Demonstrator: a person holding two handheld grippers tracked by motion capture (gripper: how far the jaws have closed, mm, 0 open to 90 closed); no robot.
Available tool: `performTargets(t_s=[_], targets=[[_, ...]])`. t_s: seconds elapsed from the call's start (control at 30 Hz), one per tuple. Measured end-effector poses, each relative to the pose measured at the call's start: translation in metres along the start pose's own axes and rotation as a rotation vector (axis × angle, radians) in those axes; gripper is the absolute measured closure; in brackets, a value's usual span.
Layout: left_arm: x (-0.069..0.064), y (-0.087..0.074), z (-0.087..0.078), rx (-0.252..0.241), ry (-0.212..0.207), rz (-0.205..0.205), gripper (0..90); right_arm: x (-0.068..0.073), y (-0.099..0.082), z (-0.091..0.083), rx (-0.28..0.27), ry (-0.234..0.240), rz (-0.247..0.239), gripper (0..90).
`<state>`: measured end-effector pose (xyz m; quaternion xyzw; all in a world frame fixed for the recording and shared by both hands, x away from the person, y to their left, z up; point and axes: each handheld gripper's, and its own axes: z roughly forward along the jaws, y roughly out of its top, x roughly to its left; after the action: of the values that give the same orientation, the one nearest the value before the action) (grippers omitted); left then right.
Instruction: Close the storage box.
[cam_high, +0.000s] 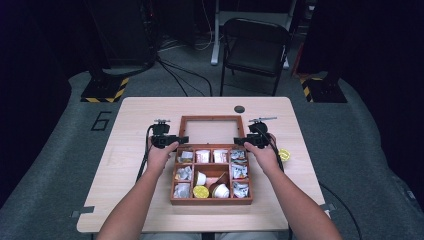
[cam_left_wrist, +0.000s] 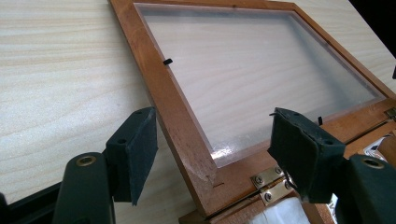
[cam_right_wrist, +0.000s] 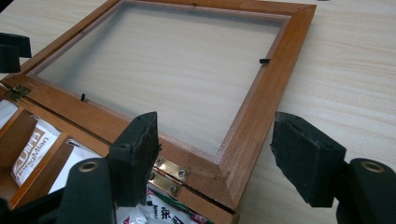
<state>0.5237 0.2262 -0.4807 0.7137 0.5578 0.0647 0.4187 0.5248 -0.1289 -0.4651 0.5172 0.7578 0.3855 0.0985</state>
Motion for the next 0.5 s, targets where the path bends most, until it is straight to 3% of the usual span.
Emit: performTargets(t_s=[0.5], targets=[[0.0015, -0.0012, 0.0064, 0.004, -0.014, -0.025, 29.1, 0.0008, -0.0010, 0.0083, 0.024, -0.001, 0.022, 30.7]])
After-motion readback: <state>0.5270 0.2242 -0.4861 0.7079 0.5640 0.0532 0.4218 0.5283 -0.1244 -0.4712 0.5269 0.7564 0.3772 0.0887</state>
